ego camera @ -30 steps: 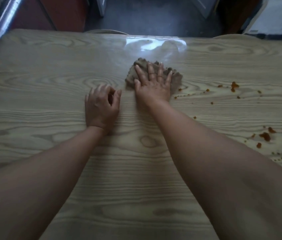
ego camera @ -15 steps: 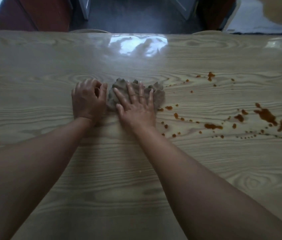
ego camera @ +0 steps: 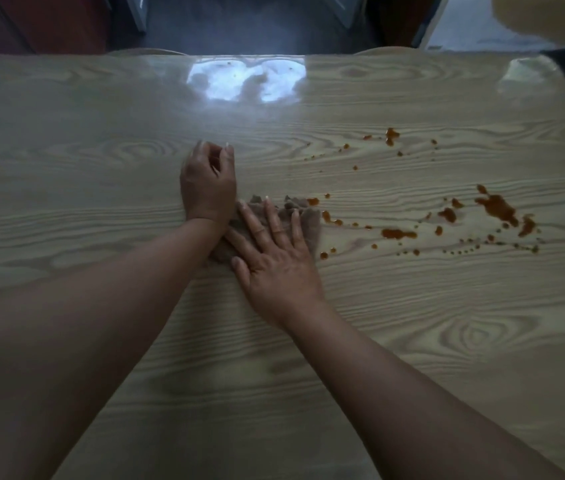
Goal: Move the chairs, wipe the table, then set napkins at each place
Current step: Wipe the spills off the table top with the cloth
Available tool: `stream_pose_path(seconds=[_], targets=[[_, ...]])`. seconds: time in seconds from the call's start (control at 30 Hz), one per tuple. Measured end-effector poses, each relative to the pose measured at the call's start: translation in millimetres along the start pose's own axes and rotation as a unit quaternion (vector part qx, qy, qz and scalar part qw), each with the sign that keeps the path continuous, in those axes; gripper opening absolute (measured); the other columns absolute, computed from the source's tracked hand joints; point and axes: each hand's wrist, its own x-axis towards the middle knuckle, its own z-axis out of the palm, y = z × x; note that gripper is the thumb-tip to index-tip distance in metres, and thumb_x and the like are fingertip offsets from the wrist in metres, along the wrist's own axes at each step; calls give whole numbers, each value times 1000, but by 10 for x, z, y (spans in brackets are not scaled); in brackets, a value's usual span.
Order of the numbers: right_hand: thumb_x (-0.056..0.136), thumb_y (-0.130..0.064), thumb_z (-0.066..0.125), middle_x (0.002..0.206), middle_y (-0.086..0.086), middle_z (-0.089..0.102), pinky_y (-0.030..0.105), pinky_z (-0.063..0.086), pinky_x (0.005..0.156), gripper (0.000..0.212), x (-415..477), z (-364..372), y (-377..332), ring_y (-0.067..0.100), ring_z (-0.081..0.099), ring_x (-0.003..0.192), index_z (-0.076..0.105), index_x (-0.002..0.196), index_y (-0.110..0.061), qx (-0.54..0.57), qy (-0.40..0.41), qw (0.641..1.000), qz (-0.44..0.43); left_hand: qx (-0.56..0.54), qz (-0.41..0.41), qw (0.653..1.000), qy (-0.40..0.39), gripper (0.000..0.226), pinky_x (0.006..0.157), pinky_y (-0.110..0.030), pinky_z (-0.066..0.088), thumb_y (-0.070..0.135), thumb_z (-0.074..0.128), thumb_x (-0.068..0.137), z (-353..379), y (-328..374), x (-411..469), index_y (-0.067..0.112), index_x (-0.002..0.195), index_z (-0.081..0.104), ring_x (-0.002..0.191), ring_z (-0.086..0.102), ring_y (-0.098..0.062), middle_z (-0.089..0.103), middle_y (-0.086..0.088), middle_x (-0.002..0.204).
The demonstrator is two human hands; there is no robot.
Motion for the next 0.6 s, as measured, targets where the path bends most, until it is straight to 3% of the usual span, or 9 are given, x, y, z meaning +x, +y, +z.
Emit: stream_pose_path(seconds=[0.2, 0.4, 0.6], targets=[[101, -44, 23, 163, -3, -8, 55, -10, 116, 57, 673, -103, 226, 29, -16, 148, 2, 154, -37, -22, -2, 998, 62, 66, 21, 997, 16, 32, 75, -39, 41, 34, 49, 90, 75, -15, -38, 6, 79, 58, 79, 57, -33, 61, -17, 81], [102, -45, 13, 162, -3, -15, 57, -13, 115, 54, 1292, -271, 419, 30, -22, 147, -6, 152, -40, -25, -49, 994, 99, 113, 52, 992, 15, 30, 80, -39, 39, 38, 52, 86, 101, 12, -73, 9, 86, 54, 86, 54, -31, 57, -14, 88], [101, -47, 16, 163, -3, -11, 57, -16, 114, 54, 1679, -358, 706, 30, -21, 147, -2, 152, -41, -11, -55, 988, 144, 168, 77, 983, 9, 28, 81, -40, 41, 40, 49, 90, 107, 11, -58, 13, 88, 54, 88, 54, -31, 56, -9, 87]])
